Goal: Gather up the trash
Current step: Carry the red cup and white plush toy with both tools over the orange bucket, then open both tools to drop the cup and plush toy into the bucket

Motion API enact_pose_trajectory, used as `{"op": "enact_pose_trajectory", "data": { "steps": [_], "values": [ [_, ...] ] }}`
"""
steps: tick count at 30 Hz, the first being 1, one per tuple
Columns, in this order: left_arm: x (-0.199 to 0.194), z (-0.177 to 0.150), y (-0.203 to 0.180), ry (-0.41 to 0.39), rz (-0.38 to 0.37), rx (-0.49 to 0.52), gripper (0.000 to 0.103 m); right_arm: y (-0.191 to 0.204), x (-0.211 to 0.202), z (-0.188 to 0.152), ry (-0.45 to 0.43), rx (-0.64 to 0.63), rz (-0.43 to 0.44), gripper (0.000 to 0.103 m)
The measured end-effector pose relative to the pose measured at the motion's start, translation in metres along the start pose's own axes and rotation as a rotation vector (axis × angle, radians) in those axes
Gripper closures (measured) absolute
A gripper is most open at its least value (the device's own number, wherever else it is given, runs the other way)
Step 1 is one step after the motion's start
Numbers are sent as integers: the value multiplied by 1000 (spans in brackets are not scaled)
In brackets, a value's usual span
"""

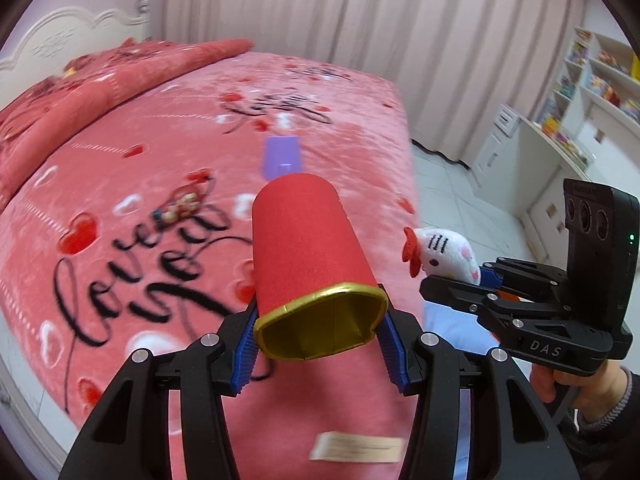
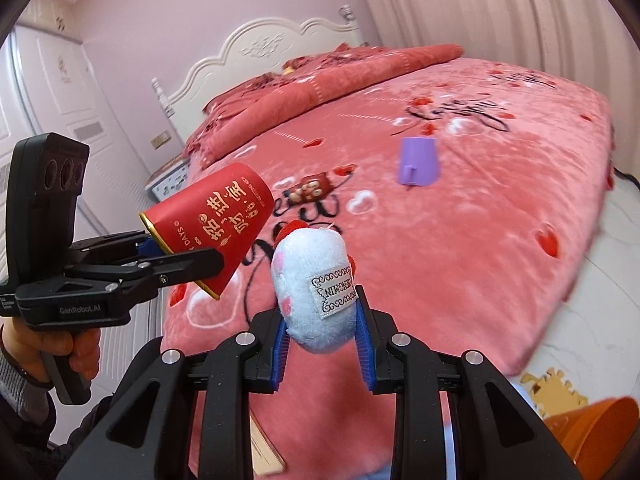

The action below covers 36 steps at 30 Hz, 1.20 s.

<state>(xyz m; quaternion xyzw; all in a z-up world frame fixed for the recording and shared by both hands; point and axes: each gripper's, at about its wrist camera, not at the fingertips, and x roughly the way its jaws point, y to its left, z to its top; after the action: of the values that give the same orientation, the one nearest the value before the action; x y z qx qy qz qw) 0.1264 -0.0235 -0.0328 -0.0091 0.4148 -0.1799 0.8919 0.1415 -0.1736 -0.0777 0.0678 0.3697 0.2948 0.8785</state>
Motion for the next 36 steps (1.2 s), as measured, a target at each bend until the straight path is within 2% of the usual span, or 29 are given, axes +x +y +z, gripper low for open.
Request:
{"op": "enact_pose_trajectory", "data": {
  "steps": [9,18,25,30,36],
  "values": [
    [47,24,-95,52,-128,181,50,-78,-71,-31,-75,147,-131,74],
    [104,38,-199,136,-278,378,50,-174,-143,-80,-133,338,-306,74],
    [146,33,-273,216,-381,505,49,-241,-193,-134,-141,492,-438,74],
    [174,23,-319,276,-438,584,49,-274,-213,-165,-140,579,-497,74],
    [198,14,-353,331,-481,643,49,-308,-228,-193,-145,656,-532,74]
  ]
}}
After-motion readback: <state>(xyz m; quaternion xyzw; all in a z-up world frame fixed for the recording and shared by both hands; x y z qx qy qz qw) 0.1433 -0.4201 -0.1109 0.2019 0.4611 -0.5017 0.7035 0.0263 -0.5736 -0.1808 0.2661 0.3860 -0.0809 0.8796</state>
